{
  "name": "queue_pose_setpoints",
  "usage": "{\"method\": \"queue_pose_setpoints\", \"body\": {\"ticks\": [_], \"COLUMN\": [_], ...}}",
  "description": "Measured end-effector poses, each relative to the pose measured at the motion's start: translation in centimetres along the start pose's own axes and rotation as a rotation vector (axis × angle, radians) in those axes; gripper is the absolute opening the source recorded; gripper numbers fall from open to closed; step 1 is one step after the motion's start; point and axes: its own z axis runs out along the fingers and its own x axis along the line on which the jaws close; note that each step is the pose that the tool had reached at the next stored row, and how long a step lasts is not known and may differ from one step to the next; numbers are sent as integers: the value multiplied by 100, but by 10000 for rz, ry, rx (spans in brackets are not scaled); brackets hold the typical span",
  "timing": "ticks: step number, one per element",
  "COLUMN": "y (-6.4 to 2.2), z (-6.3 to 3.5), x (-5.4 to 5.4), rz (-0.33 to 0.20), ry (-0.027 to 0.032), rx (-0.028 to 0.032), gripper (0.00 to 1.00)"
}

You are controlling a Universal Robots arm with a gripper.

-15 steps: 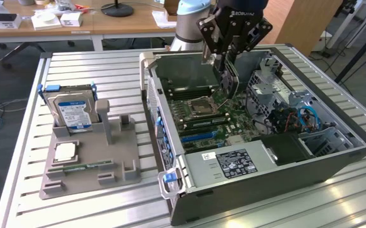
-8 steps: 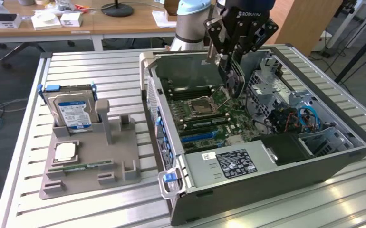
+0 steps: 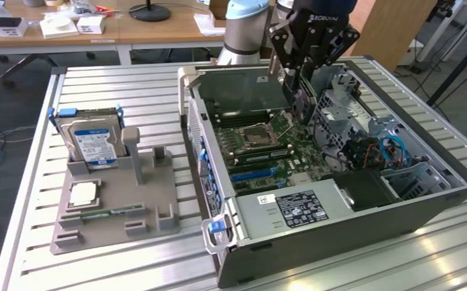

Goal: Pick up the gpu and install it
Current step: 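Pick up the gpu and move the gpu toward the slot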

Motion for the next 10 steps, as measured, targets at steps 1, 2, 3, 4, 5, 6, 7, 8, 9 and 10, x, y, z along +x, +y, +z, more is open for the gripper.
{"method": "queue_pose_setpoints", "body": {"ticks": [1, 2, 3, 4, 5, 6, 7, 8, 9, 10], "y": [1, 2, 2, 2, 2, 3, 4, 5, 5, 6], "z": [1, 1, 1, 1, 1, 2, 3, 3, 3, 3], "x": [-20, -34, -40, -41, -42, -49, -60, -76, -91, -99], "rz": [-1, -1, -1, 0, 2, 1, 1, 2, 1, -2], "ry": [12, 22, 29, 30, 32, 40, 55, 83, 109, 122], "rx": [0, 1, 2, 2, 3, 3, 3, 6, 7, 8], "gripper": [26, 26, 26, 26, 26, 26, 26, 26, 26, 26]}}
